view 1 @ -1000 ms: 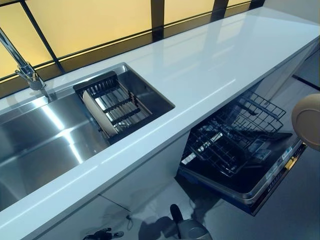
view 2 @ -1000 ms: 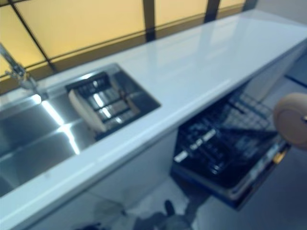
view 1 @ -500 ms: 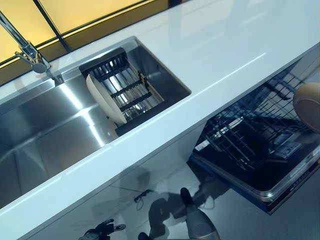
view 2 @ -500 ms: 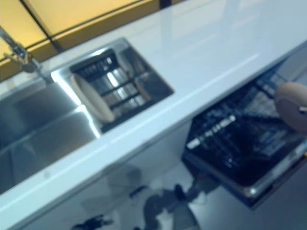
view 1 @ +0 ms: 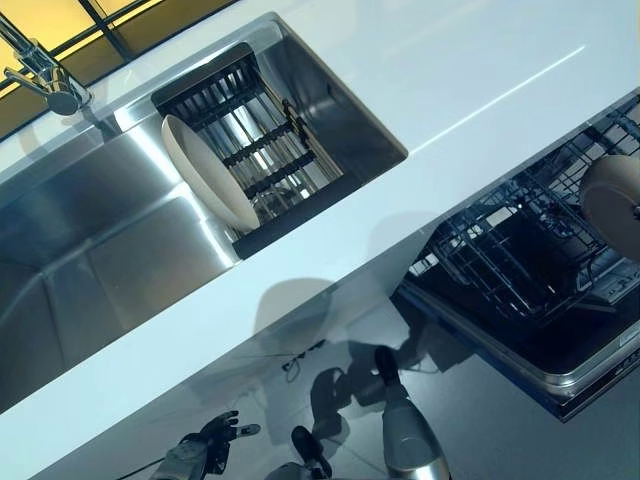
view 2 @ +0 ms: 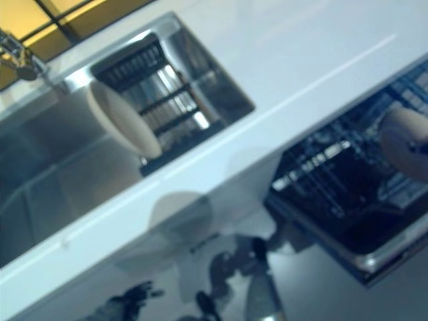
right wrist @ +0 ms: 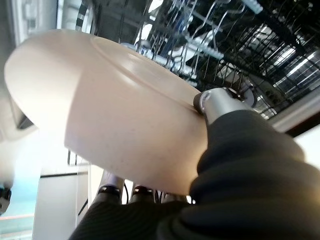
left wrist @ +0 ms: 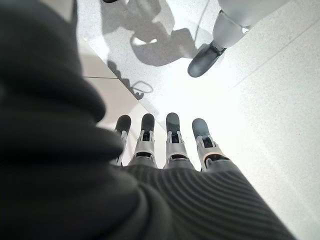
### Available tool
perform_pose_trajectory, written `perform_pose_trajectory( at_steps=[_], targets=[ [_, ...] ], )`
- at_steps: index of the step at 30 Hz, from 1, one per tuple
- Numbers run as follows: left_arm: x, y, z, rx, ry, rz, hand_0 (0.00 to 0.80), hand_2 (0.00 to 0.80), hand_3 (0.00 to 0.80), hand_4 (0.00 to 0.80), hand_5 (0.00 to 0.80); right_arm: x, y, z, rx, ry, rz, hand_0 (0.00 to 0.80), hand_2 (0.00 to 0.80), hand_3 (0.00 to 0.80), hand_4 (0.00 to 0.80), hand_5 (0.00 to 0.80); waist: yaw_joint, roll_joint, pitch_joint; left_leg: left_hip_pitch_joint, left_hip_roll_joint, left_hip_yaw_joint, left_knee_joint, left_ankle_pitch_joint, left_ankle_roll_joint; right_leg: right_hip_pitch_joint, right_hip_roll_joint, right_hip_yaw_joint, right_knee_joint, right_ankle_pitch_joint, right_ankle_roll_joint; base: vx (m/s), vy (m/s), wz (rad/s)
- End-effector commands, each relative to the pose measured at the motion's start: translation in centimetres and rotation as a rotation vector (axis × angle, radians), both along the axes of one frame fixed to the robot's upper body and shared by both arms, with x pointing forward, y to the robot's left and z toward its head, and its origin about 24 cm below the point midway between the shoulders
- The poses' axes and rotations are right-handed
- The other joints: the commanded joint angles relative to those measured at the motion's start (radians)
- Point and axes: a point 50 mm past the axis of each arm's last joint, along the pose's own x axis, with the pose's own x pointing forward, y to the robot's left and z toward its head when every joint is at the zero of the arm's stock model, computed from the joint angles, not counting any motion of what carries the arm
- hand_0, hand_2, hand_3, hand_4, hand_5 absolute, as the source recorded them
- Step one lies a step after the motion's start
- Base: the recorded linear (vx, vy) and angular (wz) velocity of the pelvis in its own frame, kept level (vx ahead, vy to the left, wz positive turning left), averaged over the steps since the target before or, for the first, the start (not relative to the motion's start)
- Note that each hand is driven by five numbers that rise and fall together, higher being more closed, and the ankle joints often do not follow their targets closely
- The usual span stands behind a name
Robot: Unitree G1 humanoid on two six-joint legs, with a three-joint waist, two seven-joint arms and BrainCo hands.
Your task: Take plates into dishwasher
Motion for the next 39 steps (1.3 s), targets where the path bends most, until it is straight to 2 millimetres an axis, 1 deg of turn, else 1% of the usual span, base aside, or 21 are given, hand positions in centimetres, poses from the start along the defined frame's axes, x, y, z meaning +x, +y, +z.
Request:
perform_pose_trajectory(
  at_steps=[1, 5, 12, 17, 20, 23, 26, 33, 39],
  targets=[
    [-0.9, 1.2, -0.1, 0.027, 0.032, -0.01, 0.0, 0.0, 0.0, 0.0, 0.0, 0.8, -0.4, 1.2, -0.035, -0.087, -0.05, 0.8, 0.8, 0.8, 0.8, 0.8, 0.01, -0.053, -0.038, 0.045, 0.037, -0.038, -0.002, 0.013, -0.018, -0.006, -0.05, -0.018, 0.011, -0.015, 0.074, 0.0, 0.0, 0.0],
    [-0.5, 1.1, 0.0, 0.028, 0.021, -0.022, 0.0, 0.0, 0.0, 0.0, 0.0, 1.1, -0.9, 0.6, -0.038, -0.086, -0.086, 0.8, 0.8, 0.8, 0.8, 0.8, 0.02, -0.044, -0.032, 0.043, 0.036, -0.04, -0.002, 0.013, -0.019, -0.011, -0.056, -0.022, 0.009, -0.012, 0.074, -0.028, -0.027, 0.0],
    [0.1, 1.0, 0.2, 0.027, 0.005, -0.034, 0.0, 0.0, 0.0, 0.0, 0.0, 1.5, -1.6, 0.3, -0.053, -0.08, -0.144, 0.8, 0.8, 0.8, 0.8, 0.8, 0.029, -0.029, -0.015, 0.034, 0.032, -0.049, -0.002, 0.013, -0.018, -0.024, -0.062, -0.021, 0.009, -0.012, 0.072, -0.029, -0.017, -0.02],
    [0.1, 0.8, 0.2, 0.029, 0.0, -0.053, 0.0, 0.0, 0.0, 0.0, 0.0, 1.3, -2.2, -0.5, -0.086, -0.092, -0.191, 0.8, 0.8, 0.8, 0.8, 0.8, 0.043, -0.014, -0.003, 0.025, 0.026, -0.063, -0.002, 0.015, -0.019, -0.028, -0.076, -0.036, 0.009, -0.01, 0.075, -0.025, -0.015, 0.07],
    [0.2, 0.6, 0.2, 0.021, -0.008, -0.061, 0.0, 0.0, 0.0, 0.0, 0.0, 1.3, -2.3, -0.6, -0.134, -0.091, -0.205, 0.8, 0.8, 0.8, 0.8, 0.8, 0.05, -0.004, 0.001, 0.021, 0.021, -0.071, -0.002, 0.016, -0.019, -0.03, -0.083, -0.042, 0.01, -0.011, 0.076, -0.009, 0.009, 0.09],
    [0.4, 0.3, 0.2, 0.018, -0.016, -0.068, 0.0, 0.0, 0.0, 0.0, 0.0, 1.3, -2.5, -0.7, -0.149, -0.075, -0.221, 0.8, 0.8, 0.8, 0.8, 0.8, 0.056, 0.001, 0.005, 0.019, 0.018, -0.079, -0.002, 0.017, -0.018, -0.031, -0.088, -0.047, 0.011, -0.01, 0.078, -0.004, -0.002, 0.02],
    [0.5, 0.2, 0.2, 0.018, -0.016, -0.075, 0.0, 0.0, 0.0, 0.0, 0.0, 1.3, -2.6, -1.4, -0.135, -0.062, -0.229, 0.8, 0.8, 0.8, 0.8, 0.8, 0.063, 0.005, 0.006, 0.016, 0.015, -0.086, -0.002, 0.017, -0.017, -0.028, -0.092, -0.054, 0.01, -0.011, 0.078, -0.003, -0.006, 0.05],
    [0.4, 0.2, 0.2, 0.018, -0.015, -0.092, 0.0, 0.0, 0.0, 0.0, 0.0, 1.5, -2.4, -2.9, -0.099, -0.013, -0.217, 0.8, 0.8, 0.8, 0.8, 0.8, 0.074, 0.002, 0.002, 0.016, 0.016, -0.098, -0.002, 0.017, -0.017, -0.021, -0.095, -0.065, 0.006, -0.009, 0.079, -0.004, -0.003, 0.04],
    [0.2, 0.3, 0.2, 0.021, -0.006, -0.108, 0.0, 0.0, 0.0, 0.0, 0.0, 1.4, -2.4, -4.7, -0.056, 0.034, -0.221, 0.8, 0.8, 0.8, 0.8, 0.8, 0.083, -0.015, -0.014, 0.031, 0.022, -0.1, -0.002, 0.014, -0.016, -0.004, -0.091, -0.07, 0.003, -0.007, 0.081, 0.001, -0.001, 0.01]
  ],
)
